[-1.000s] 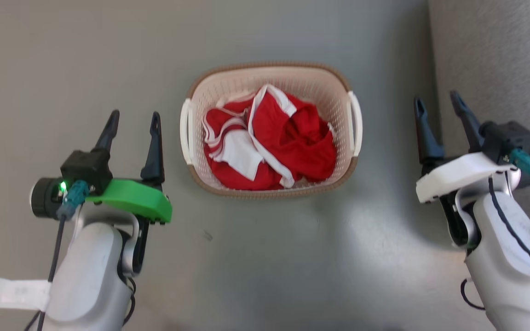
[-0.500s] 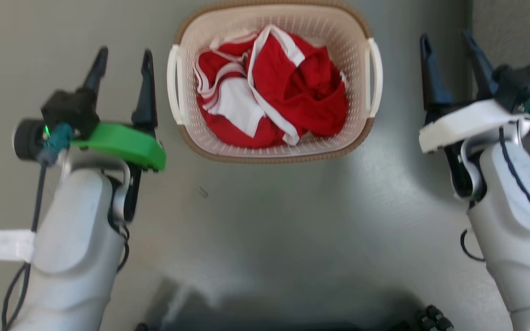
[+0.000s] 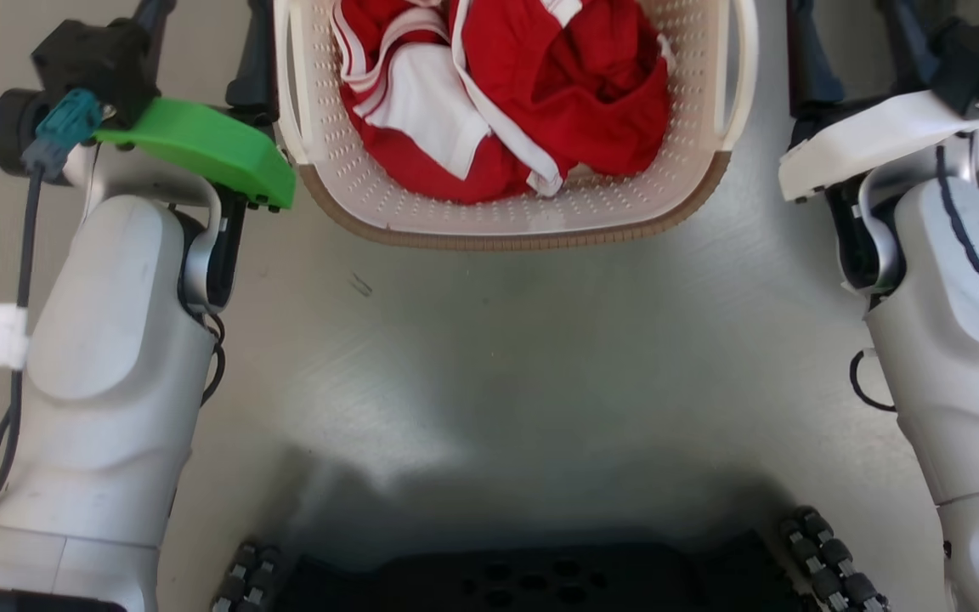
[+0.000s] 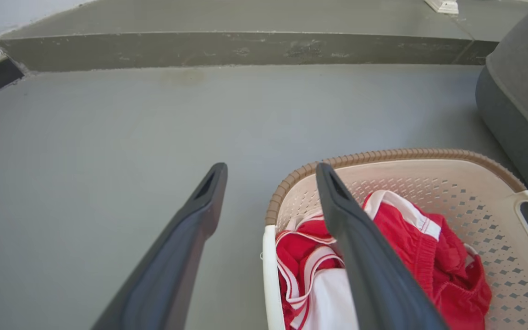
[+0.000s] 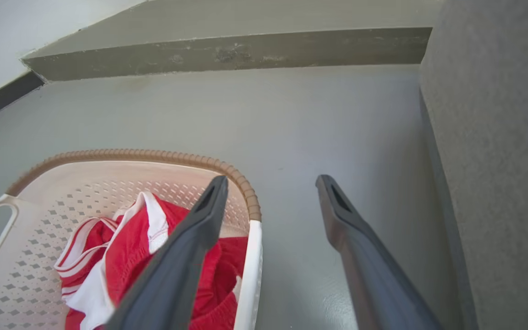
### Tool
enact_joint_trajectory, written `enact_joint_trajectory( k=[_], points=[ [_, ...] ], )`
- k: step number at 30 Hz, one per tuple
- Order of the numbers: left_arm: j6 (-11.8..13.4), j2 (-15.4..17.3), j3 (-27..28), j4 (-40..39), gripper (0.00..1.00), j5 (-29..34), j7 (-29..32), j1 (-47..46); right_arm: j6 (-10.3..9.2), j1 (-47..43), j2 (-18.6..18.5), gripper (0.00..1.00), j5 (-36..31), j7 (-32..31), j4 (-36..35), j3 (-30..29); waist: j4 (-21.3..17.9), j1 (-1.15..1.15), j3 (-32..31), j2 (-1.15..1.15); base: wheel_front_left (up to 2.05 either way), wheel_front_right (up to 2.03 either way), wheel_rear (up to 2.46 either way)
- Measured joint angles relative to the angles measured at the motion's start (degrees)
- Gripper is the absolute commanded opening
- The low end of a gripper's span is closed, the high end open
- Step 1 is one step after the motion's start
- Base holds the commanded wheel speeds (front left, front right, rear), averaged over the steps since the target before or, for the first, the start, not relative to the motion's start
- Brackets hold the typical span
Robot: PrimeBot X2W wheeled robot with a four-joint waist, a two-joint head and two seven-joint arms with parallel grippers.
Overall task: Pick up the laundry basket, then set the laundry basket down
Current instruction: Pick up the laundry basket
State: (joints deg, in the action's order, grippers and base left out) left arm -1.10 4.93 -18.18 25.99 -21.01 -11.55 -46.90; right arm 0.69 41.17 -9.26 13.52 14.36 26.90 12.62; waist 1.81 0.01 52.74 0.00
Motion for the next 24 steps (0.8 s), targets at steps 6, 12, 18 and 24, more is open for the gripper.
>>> enact_joint_trajectory(
  k=[6,12,18,24],
  points=[
    [-2.0,-0.2,-0.4,5.3,1.0,-0.5,0.7,-2.5,0.81,1.5,1.2,1.0,0.2,-0.1,4.5,0.8,-0.1,0.0,2.8,0.0,0.0,0.0,0.0],
    [-3.2,-0.6,-0.5,11.8,1.0,-2.2,1.9,-3.9,1.77,2.9,2.3,1.0,0.2,-0.1,9.5,1.9,-0.5,0.0,4.4,0.0,0.0,0.0,0.0],
    [-4.2,-1.4,-0.8,16.8,1.0,-3.2,2.8,-5.3,2.33,4.9,2.9,1.0,0.2,-0.4,13.4,2.9,-1.0,0.0,5.4,0.0,0.0,0.0,0.0],
    [-4.9,-2.0,-1.1,21.3,1.0,-4.2,4.4,-7.4,2.98,7.0,3.7,1.0,0.2,-1.3,16.9,4.3,-1.3,-0.01,6.2,0.0,0.0,0.0,0.0]
  ],
)
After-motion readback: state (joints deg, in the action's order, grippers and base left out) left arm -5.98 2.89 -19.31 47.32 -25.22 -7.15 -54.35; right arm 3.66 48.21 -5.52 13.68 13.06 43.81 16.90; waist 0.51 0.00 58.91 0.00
